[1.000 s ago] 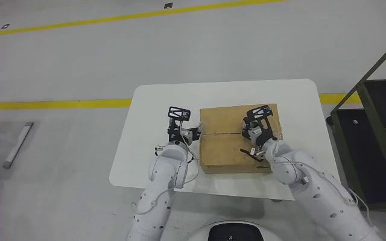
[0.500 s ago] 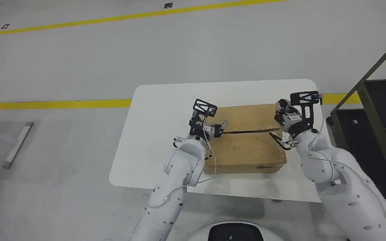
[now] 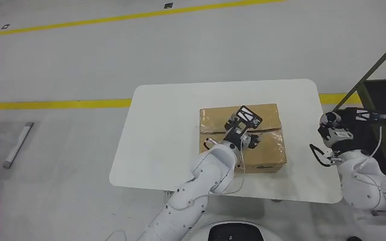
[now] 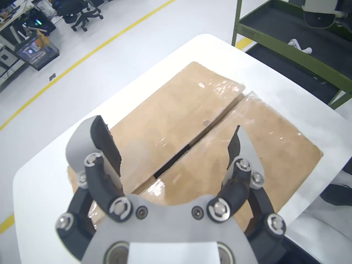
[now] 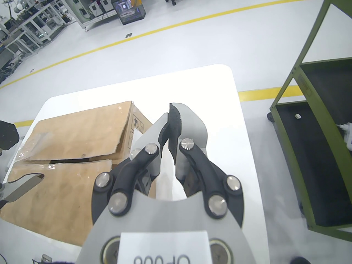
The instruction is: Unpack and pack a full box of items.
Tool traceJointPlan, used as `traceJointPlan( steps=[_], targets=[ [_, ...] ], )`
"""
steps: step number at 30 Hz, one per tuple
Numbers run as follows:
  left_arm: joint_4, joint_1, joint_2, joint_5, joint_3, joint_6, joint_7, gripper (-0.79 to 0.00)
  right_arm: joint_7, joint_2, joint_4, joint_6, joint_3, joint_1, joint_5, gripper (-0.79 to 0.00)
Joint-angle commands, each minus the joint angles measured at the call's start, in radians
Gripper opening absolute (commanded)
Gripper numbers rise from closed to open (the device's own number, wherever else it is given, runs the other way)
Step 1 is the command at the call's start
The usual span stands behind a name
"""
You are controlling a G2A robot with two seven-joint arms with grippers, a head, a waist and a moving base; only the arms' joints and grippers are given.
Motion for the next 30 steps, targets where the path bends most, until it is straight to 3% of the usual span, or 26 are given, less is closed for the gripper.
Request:
traceJointPlan(
  steps=[1, 7, 15, 16, 17, 19, 20, 30],
  targets=[
    [-0.005, -0.013, -0.009, -0.002, 0.026, -0.006, 0.008, 0.000, -0.005, -0.001, -0.006, -0.002, 0.021, -0.025, 0.017, -0.785],
    [-0.055, -0.017, -0.018, 0.020, 0.013, 0.018, -0.002, 0.000, -0.009, -0.003, -0.023, -0.021, 0.053, -0.057, 0.056, -0.785],
    [-0.178, 0.064, 0.013, 0.151, -0.154, 0.088, -0.132, 0.000, 0.050, -0.004, 0.002, -0.093, -0.003, 0.025, 0.116, -0.782],
    [-0.196, 0.080, 0.017, 0.164, -0.178, 0.090, -0.148, 0.000, 0.063, -0.004, 0.010, -0.102, -0.012, 0.043, 0.125, -0.686],
    [-0.214, 0.095, 0.022, 0.184, -0.205, 0.098, -0.169, 0.000, 0.083, -0.004, 0.019, -0.115, -0.025, 0.063, 0.137, -0.643],
    [-0.249, 0.126, 0.030, 0.224, -0.256, 0.109, -0.212, 0.000, 0.152, -0.001, 0.038, -0.156, -0.053, 0.110, 0.153, -0.443],
    [-0.262, 0.142, 0.034, 0.252, -0.278, 0.113, -0.236, 0.000, 0.197, 0.001, 0.051, -0.182, -0.066, 0.138, 0.147, -0.015],
    [-0.355, 0.281, 0.052, 0.393, -0.414, 0.167, -0.381, 0.000, 0.479, 0.011, 0.241, -0.438, -0.228, 0.456, 0.215, 0.000]
  ],
)
